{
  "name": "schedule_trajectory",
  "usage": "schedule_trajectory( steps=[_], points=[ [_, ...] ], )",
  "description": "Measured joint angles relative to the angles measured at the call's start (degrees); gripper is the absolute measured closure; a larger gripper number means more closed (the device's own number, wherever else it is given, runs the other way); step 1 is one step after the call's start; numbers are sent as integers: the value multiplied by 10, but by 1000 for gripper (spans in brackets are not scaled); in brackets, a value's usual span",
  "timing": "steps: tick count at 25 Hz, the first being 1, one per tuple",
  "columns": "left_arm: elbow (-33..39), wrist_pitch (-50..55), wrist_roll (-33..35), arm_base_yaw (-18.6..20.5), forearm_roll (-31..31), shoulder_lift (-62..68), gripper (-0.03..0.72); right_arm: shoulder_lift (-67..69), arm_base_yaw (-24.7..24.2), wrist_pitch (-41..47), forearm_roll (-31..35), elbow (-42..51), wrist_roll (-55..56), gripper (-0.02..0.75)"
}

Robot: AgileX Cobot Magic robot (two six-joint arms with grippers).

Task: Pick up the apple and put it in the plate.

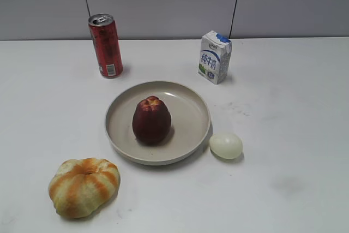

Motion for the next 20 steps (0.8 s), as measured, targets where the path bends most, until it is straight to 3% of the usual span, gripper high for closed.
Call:
schedule_trajectory(
  steps=[13, 20],
  points=[
    [10, 10, 1, 0, 7, -1, 97, 0, 0, 0, 0, 0, 0, 153],
    [10, 10, 1, 21, 7, -69, 98, 0, 0, 0, 0, 0, 0, 153]
  ],
)
